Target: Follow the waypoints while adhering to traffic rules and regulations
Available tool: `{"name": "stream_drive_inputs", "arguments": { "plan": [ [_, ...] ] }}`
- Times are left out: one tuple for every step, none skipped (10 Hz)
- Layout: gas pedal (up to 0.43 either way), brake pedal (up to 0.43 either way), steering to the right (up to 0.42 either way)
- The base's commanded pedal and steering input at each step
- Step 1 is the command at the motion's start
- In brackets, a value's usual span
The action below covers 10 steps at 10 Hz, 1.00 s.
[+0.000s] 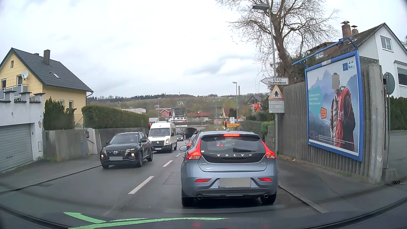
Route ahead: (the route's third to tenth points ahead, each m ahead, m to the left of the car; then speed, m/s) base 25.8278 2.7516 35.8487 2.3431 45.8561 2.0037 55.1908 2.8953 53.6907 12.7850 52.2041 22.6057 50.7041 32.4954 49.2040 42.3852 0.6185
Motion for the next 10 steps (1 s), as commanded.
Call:
{"name": "stream_drive_inputs", "arguments": {
  "plan": [
    [0.000,0.262,-0.006],
    [0.000,0.262,-0.006],
    [0.000,0.262,-0.006],
    [0.000,0.262,-0.006],
    [0.000,0.262,-0.006],
    [0.000,0.262,-0.006],
    [0.000,0.262,-0.006],
    [0.000,0.262,-0.006],
    [0.000,0.262,-0.006],
    [0.000,0.262,-0.006]
  ]
}}
